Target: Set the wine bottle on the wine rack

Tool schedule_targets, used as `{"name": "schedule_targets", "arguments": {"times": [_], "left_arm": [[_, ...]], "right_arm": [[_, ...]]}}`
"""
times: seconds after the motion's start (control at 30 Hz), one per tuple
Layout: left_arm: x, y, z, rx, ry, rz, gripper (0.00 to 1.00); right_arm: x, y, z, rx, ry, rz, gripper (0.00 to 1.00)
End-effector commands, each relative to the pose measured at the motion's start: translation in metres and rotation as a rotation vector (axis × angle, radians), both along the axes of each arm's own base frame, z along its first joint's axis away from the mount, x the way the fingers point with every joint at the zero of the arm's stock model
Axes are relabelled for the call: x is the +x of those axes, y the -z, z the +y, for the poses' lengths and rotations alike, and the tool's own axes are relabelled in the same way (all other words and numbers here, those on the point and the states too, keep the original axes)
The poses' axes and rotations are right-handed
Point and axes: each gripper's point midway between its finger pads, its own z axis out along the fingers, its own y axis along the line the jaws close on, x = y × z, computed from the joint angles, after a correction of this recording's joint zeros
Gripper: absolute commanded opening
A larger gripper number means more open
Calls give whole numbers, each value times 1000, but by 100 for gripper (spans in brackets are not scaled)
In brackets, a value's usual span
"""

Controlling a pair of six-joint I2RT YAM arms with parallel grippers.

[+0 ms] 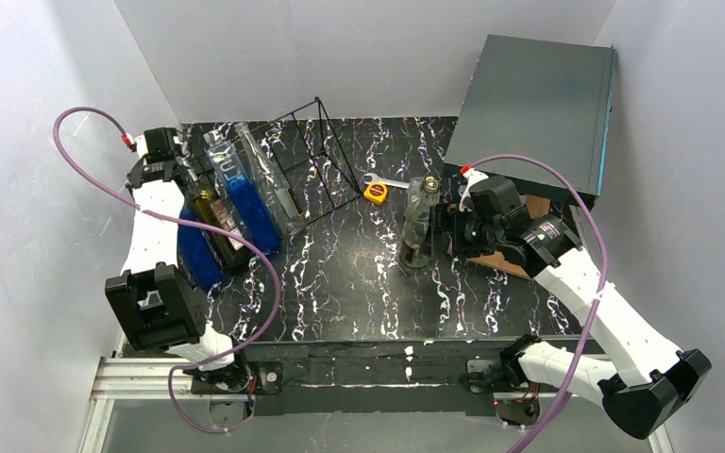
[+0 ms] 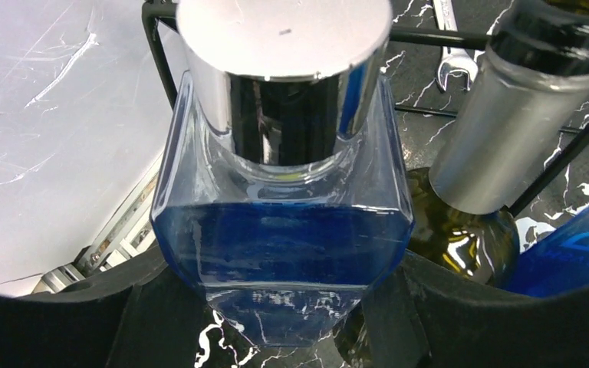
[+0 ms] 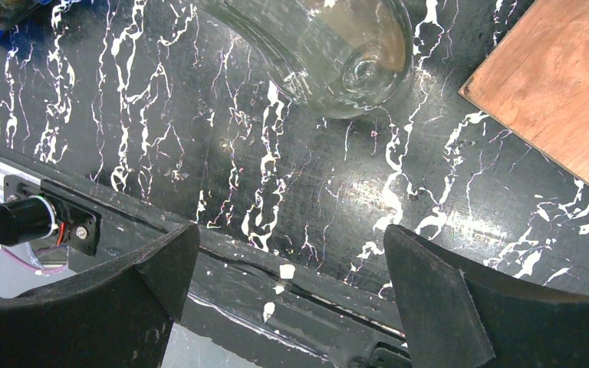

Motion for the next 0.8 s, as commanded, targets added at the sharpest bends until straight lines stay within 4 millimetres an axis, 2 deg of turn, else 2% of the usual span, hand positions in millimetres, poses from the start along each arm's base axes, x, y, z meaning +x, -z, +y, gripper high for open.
{"name": "schedule_targets", "arguments": {"times": [0.0,0.27,0.33,0.43,0.57,0.77], "left_arm": [[-8,11,4,-27,-25,39,0],[-5,23,11,-102,-36,39,0],[-3,27,10,-137,-33,31,3],[1,32,8,-196,-23,19,10],[0,38,6,-243,-23,12,28],[-5,32,5,-243,-30,-13,51]], "right_arm": [[3,0,6,9,-23,-12,100],[7,2,9,5,-27,-9,100],[7,3,10,4,-27,-6,100],[8,4,10,7,-26,-5,100],[8,5,11,9,-25,-4,100],[7,7,11,10,-25,-1,100]]}}
